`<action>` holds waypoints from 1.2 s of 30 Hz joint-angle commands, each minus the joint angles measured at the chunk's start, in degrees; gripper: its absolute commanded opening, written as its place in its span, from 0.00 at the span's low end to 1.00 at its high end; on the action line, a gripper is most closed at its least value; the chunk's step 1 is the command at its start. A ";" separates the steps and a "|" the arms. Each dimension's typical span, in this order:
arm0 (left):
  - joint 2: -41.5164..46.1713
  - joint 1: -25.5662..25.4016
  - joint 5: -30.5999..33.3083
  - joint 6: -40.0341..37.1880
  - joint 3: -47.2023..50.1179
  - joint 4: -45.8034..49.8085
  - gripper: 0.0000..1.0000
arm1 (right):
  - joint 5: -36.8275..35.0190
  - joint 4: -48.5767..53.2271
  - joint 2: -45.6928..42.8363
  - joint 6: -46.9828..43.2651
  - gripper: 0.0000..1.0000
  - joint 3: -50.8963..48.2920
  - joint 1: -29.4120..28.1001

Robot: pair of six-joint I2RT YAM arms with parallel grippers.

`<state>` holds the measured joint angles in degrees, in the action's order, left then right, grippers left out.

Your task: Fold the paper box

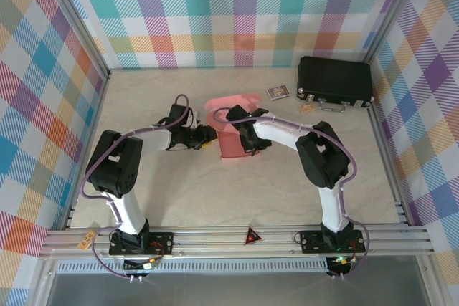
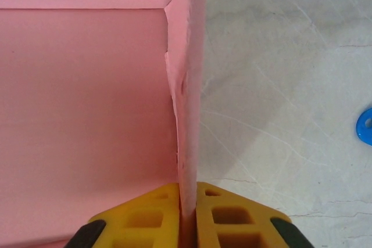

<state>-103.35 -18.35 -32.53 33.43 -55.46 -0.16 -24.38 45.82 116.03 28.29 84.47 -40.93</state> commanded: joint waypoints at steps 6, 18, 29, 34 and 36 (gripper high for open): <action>0.03 -0.72 -0.57 -1.24 -2.19 1.71 0.41 | 4.14 -2.39 -4.66 0.43 0.32 -0.27 2.41; 0.10 -0.80 -0.67 -1.55 -2.64 2.44 0.41 | 7.59 -6.26 -2.38 -0.69 0.35 1.09 4.53; 0.35 -0.81 -0.54 -1.63 -2.37 2.38 0.40 | 7.42 -5.75 2.57 -1.64 0.24 4.12 4.63; 0.40 -0.77 -0.45 -1.67 -2.24 2.40 0.40 | 7.00 -5.32 3.24 -1.85 0.19 4.30 4.63; 0.27 -0.81 -0.33 -1.66 -2.24 2.34 0.40 | 6.65 -5.07 3.57 -2.00 0.17 4.31 4.63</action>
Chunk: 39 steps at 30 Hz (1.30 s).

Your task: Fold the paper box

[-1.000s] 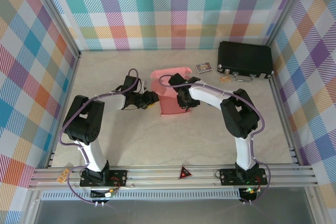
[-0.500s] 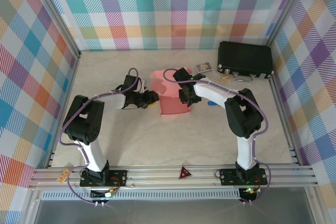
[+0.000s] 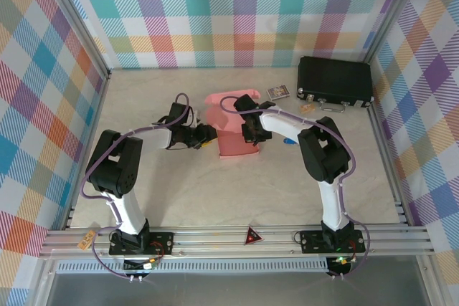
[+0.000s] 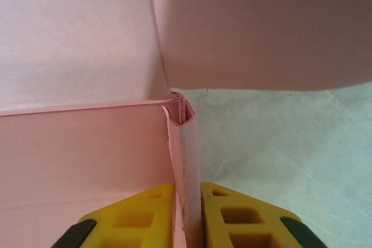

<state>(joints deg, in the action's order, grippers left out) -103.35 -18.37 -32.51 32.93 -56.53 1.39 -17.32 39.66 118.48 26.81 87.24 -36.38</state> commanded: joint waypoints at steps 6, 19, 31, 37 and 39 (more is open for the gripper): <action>0.17 -0.79 -0.48 -1.12 -1.10 0.72 0.40 | -1.63 1.72 2.23 -0.97 0.11 1.86 0.01; 0.08 -0.79 -0.57 -1.07 -0.97 0.70 0.40 | -8.69 6.16 6.22 -2.17 0.10 3.24 -1.78; 0.51 -0.79 -0.45 -0.97 -0.90 0.74 0.40 | -11.57 8.15 8.93 -1.46 0.10 4.79 -2.42; 0.61 -0.79 -0.40 -1.11 -0.80 0.89 0.40 | -11.35 8.23 9.71 -1.42 0.10 5.22 -2.47; 0.70 -0.79 -0.36 -1.09 -0.83 0.83 0.40 | -11.25 8.07 9.80 -1.61 0.10 5.13 -2.42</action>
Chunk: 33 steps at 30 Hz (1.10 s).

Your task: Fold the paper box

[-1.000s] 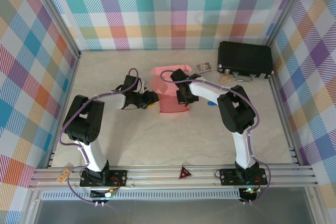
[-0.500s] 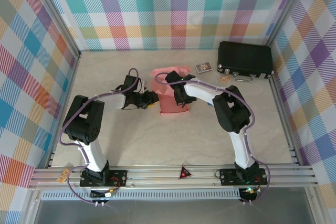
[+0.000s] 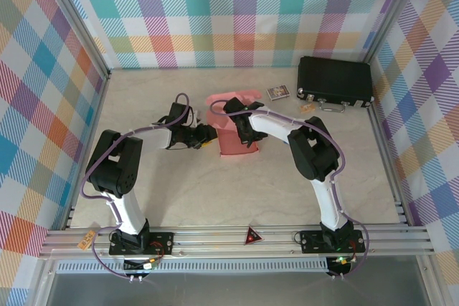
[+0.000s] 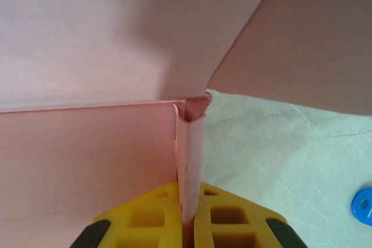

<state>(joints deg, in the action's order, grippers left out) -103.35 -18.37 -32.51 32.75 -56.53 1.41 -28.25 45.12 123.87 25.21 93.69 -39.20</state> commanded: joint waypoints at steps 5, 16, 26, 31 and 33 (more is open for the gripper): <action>0.86 -0.79 -0.36 -0.84 -0.79 0.96 0.40 | -0.13 2.55 4.08 0.06 0.11 -1.14 0.43; 1.37 -0.79 -0.36 -0.94 -1.12 1.30 0.40 | 0.19 1.65 -0.94 0.12 0.25 -1.49 0.45; 1.60 -0.79 -0.70 -0.89 -1.49 1.40 0.40 | 2.72 0.26 -3.76 0.70 0.37 -2.05 0.44; 1.80 -0.90 -0.88 -1.06 -1.56 1.59 0.40 | 4.82 -1.34 -5.43 0.88 0.44 -2.90 0.53; 1.78 -0.88 -0.88 -1.10 -1.53 1.68 0.40 | 5.30 -1.46 -5.85 0.98 0.46 -3.03 0.53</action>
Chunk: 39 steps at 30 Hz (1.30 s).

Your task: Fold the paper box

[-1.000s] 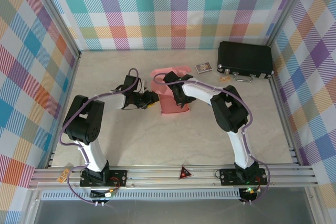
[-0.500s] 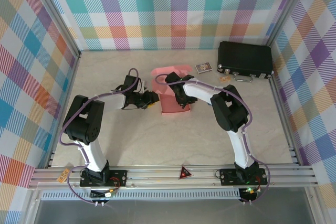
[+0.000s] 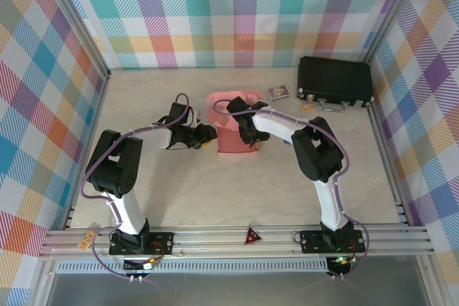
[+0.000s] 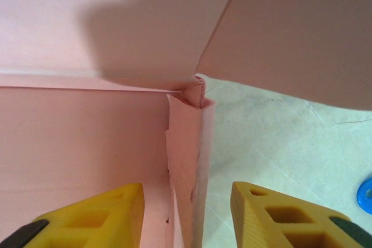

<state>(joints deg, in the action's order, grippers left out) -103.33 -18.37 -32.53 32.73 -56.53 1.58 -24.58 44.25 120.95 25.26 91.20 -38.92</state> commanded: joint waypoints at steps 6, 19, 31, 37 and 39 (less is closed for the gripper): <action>3.15 -0.97 0.01 -1.68 -1.24 2.29 0.42 | 3.06 -2.61 -7.80 1.32 0.47 -4.19 0.50; 8.47 -0.97 7.15 -5.68 -1.51 8.48 0.46 | 10.00 -6.19 -25.96 -1.13 0.38 -21.08 10.89; 8.45 -0.97 7.84 -6.65 -2.10 10.09 0.46 | 17.25 -7.86 -22.35 -1.52 0.33 -23.86 21.61; 8.41 -0.93 7.66 -6.65 -2.00 9.85 0.46 | 17.26 -8.17 -19.64 -3.30 0.43 -22.70 23.72; 8.27 -0.97 7.53 -6.63 -2.00 9.84 0.46 | 17.85 -8.32 -18.72 -4.32 0.45 -22.19 24.51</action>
<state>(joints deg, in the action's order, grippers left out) -96.44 -18.72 -24.93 27.31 -57.12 10.48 -8.12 36.29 100.90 22.92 67.51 -15.55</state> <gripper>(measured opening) 0.458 0.443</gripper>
